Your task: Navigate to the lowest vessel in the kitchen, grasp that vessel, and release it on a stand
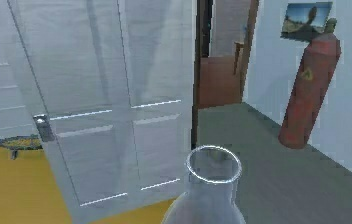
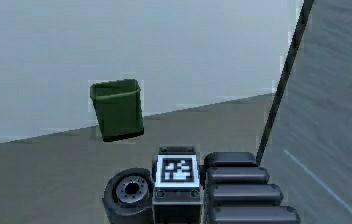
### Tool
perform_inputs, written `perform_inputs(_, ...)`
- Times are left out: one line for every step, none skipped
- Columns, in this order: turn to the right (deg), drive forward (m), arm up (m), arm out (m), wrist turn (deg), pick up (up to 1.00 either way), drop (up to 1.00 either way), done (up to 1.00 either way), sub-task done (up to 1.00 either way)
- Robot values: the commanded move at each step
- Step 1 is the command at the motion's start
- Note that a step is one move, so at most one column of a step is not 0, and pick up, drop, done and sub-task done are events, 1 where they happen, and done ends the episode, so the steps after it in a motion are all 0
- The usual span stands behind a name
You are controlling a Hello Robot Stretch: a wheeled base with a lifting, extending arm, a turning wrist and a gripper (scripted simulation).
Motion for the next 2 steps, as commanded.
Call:
perform_inputs(-45.0,0.00,0.00,0.00,0.0,0.00,0.00,0.00,0.00)
perform_inputs(-39.0,0.00,0.00,0.00,0.0,0.00,0.00,0.00,0.00)
